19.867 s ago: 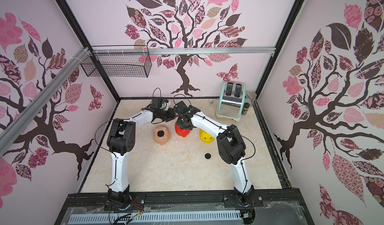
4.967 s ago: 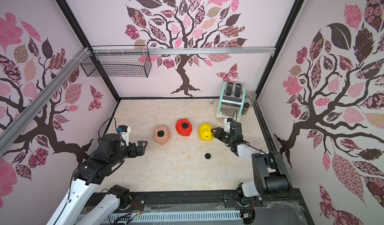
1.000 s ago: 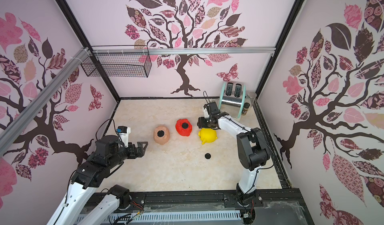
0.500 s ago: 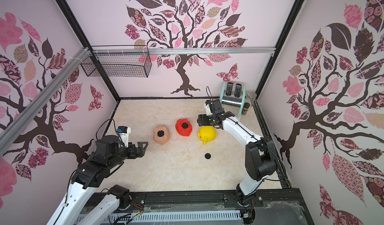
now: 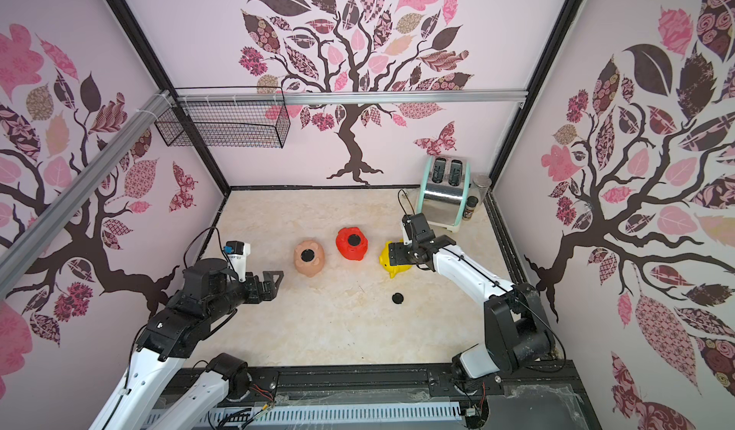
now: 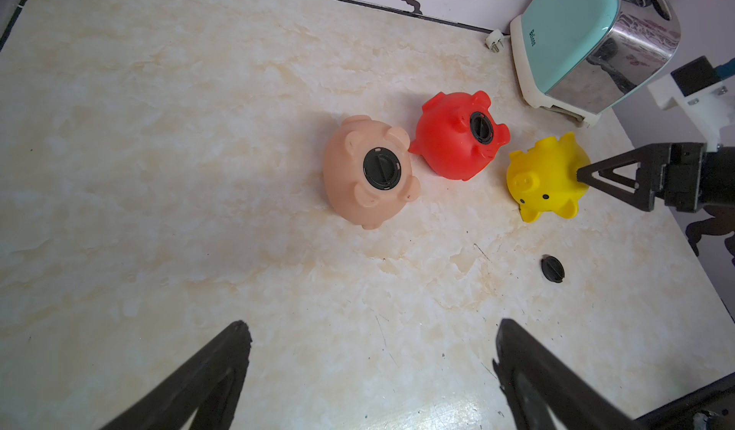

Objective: Close piggy banks
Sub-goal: Turn over the piggy bank at the center of the board.

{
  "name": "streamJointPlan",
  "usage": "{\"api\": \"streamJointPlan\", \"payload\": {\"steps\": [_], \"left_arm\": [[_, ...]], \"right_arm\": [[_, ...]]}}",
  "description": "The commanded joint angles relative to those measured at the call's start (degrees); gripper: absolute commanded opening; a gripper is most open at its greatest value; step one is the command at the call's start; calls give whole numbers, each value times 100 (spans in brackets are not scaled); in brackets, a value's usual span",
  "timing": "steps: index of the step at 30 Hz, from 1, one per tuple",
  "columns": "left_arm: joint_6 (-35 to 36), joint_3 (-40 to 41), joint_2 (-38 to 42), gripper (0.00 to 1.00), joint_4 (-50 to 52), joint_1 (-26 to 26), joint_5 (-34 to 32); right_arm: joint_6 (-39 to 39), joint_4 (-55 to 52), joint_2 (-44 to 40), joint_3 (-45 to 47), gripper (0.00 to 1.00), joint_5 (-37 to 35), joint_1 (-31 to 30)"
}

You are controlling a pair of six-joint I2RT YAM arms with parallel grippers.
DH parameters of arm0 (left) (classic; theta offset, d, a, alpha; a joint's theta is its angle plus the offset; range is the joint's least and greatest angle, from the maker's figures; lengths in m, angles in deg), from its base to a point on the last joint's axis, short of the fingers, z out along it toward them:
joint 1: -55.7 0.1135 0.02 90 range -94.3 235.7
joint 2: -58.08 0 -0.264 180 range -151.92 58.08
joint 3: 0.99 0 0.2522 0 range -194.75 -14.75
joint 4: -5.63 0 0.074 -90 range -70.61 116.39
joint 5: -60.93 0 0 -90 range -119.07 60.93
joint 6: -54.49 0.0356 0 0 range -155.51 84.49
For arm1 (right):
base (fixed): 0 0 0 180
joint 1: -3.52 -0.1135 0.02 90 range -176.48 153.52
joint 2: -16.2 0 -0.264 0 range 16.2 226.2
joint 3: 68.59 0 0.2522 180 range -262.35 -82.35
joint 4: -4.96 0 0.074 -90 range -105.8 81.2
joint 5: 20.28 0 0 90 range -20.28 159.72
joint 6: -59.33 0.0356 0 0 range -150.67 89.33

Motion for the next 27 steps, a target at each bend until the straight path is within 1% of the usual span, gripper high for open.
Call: {"api": "streamJointPlan", "payload": {"steps": [1, 4, 9, 24, 27], "left_arm": [[22, 16, -3, 98, -78, -16, 11], [22, 13, 2, 98, -79, -16, 17], [21, 14, -9, 98, -80, -16, 20], [22, 18, -6, 98, -91, -16, 46], [30, 13, -14, 98, -96, -16, 56]], "right_arm": [[-67, -299, -161, 97, 84, 74, -95], [-73, -332, -216, 256, 84, 86, -136], [-56, -410, -65, 318, 84, 77, -159], [41, -785, 11, 218, 82, -982, -156], [57, -805, -6, 216, 82, -1061, -156]]}}
